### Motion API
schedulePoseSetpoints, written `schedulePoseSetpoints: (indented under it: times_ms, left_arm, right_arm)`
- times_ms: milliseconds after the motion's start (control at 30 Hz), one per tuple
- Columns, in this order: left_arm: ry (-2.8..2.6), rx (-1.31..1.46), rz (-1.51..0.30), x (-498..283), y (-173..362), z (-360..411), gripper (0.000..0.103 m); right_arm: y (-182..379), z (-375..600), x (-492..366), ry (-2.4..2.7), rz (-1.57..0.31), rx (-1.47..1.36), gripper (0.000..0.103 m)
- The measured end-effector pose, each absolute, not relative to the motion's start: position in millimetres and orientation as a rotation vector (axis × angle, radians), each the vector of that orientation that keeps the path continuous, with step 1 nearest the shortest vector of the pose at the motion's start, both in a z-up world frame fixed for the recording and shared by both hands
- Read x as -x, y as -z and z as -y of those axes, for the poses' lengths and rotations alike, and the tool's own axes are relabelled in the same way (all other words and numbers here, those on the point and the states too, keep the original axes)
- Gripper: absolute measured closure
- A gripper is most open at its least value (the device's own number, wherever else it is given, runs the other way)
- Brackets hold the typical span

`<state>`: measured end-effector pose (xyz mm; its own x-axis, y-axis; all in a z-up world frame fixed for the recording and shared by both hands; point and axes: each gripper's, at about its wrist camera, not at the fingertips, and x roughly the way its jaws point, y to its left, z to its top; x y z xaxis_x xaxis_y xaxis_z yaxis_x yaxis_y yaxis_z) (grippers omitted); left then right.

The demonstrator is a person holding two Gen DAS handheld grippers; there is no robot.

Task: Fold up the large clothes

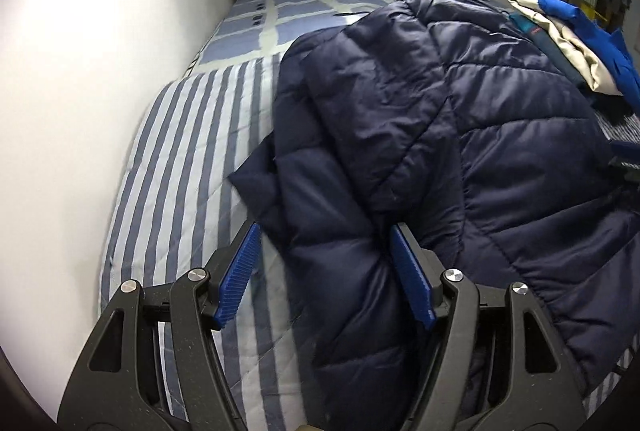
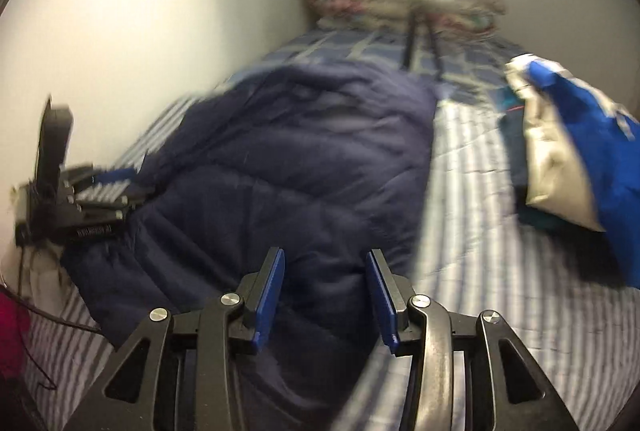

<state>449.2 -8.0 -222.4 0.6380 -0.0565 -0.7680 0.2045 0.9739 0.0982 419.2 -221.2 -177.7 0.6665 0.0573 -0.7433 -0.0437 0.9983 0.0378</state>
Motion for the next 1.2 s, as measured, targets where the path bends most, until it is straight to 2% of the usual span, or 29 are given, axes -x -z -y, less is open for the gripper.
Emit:
schedulePoseSetpoints:
  times_ms: [33, 133, 233, 433, 633, 967, 1100, 1200]
  left_arm:
    - [0.146, -0.187, -0.866, -447.6, 224.6, 7.6, 0.033]
    - [0.132, -0.178, -0.872, -446.1, 219.7, 3.6, 0.033]
    - [0.130, -0.147, -0.846, -437.6, 206.2, 1.2, 0.034]
    - [0.185, -0.111, -0.767, -419.2, 170.3, 6.1, 0.034]
    - [0.226, -0.105, -0.705, -409.7, 147.1, 14.5, 0.034]
    - [0.224, -0.100, -0.724, -417.6, 154.8, 8.0, 0.034]
    - [0.264, -0.009, -0.782, -430.7, 163.1, -6.6, 0.034]
    - [0.312, 0.135, -0.861, -447.4, 170.3, -28.9, 0.027]
  right_arm:
    - [186.4, 214.6, -423.4, -0.055, -0.858, 0.021, 0.048]
    - [188.2, 210.4, -427.1, -0.055, -0.875, 0.027, 0.048]
    - [170.4, 222.2, -423.0, -0.119, -0.878, -0.053, 0.055]
    - [122.1, 245.5, -439.2, -0.049, -0.710, -0.050, 0.055]
    - [106.9, 253.1, -501.1, 0.004, -0.651, -0.087, 0.056]
    - [149.8, 218.8, -579.4, -0.024, -0.786, -0.142, 0.056]
    - [174.8, 203.2, -595.6, -0.027, -0.861, -0.107, 0.055]
    - [171.5, 204.4, -593.7, -0.036, -0.877, -0.116, 0.055]
